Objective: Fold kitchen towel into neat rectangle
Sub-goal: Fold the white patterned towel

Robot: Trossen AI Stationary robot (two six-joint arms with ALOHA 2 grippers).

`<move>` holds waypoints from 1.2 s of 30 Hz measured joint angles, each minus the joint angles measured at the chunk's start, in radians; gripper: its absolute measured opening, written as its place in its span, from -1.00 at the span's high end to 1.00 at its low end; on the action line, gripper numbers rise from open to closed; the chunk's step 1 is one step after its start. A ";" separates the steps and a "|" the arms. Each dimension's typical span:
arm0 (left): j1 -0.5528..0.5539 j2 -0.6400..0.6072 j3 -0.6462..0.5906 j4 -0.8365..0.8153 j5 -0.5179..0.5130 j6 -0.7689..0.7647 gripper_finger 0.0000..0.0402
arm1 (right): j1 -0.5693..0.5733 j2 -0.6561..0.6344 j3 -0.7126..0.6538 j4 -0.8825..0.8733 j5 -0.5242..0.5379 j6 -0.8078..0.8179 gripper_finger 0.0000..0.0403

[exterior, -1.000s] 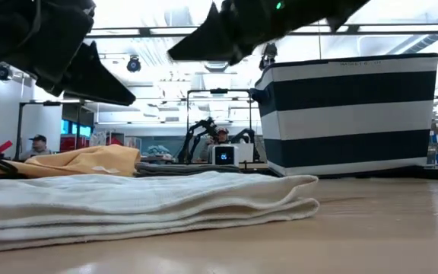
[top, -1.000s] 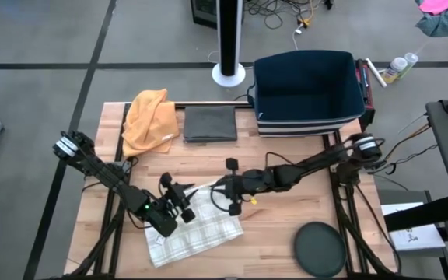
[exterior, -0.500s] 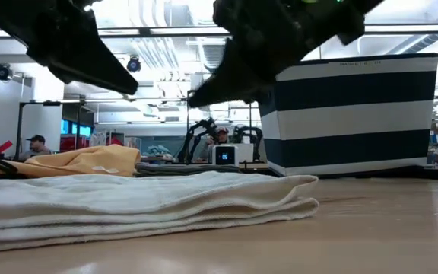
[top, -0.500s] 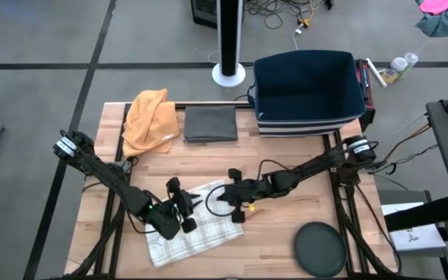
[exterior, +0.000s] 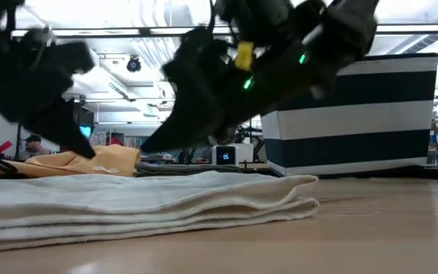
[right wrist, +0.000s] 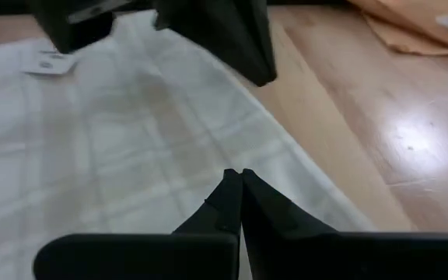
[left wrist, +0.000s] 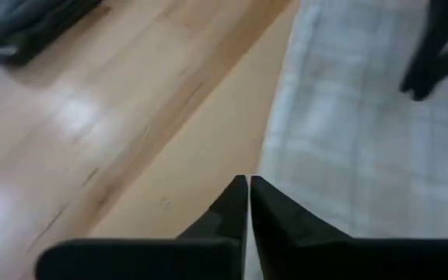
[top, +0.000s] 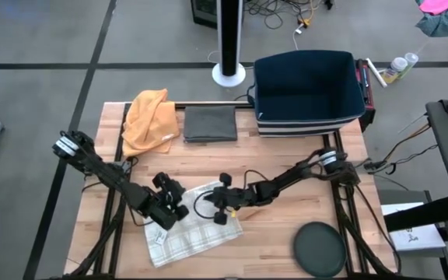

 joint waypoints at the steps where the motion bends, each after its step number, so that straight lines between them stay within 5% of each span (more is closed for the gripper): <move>1: 0.000 0.000 -0.032 0.055 0.000 0.006 0.98 | -0.003 0.022 0.013 0.041 0.010 -0.002 1.00; 8: -0.008 0.000 -0.201 0.424 0.032 0.139 0.89 | -0.040 0.126 0.060 0.096 0.069 0.018 1.00; 16: -0.006 -0.001 -0.222 0.348 -0.002 0.135 0.89 | -0.065 0.175 0.045 0.144 0.135 0.016 1.00; 25: -0.007 -0.080 -0.081 -0.044 -0.044 0.051 0.89 | -0.103 0.137 -0.020 0.123 0.117 -0.053 1.00; 36: -0.012 -0.341 0.061 -0.119 -0.129 0.352 0.89 | -0.111 -0.087 -0.095 0.096 0.118 -0.206 1.00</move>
